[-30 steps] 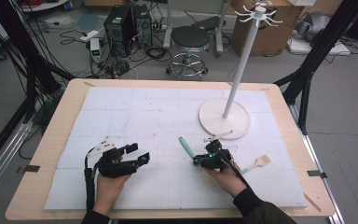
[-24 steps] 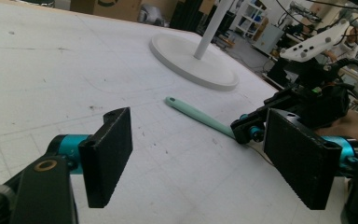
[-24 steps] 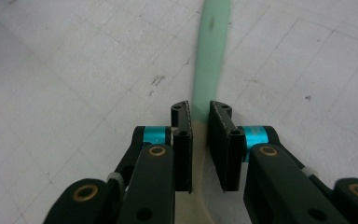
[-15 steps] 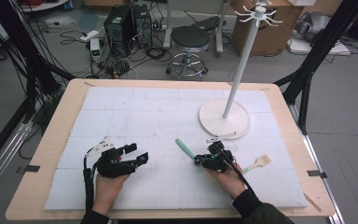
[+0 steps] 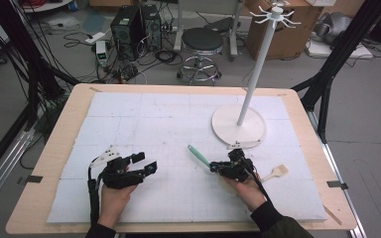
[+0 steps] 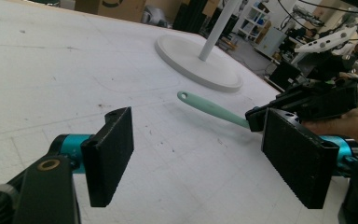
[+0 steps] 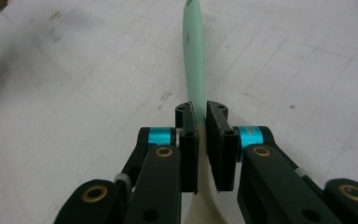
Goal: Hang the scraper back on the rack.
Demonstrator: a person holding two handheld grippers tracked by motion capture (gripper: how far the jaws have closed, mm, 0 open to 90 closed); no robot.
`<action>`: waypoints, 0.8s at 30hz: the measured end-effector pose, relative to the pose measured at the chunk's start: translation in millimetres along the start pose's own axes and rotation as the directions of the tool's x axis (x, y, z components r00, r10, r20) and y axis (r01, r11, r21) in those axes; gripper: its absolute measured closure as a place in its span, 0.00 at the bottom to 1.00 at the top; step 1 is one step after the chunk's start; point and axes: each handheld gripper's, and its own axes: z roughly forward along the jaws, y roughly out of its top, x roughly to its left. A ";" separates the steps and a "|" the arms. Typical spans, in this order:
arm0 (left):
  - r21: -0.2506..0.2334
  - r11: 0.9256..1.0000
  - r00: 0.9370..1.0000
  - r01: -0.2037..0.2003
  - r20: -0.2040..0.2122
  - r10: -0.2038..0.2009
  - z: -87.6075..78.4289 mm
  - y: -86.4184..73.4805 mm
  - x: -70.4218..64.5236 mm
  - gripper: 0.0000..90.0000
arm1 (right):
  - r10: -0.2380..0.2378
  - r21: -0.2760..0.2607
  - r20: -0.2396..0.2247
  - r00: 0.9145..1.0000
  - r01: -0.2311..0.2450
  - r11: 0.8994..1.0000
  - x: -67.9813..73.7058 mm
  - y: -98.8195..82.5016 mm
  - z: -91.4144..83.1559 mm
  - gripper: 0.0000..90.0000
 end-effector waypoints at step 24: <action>0.009 1.000 1.000 -0.007 -0.008 0.008 0.2 0.1 0.0 0.30 | -0.022 0.029 -0.008 1.000 0.023 0.999 2.7 1.4 -0.6 0.96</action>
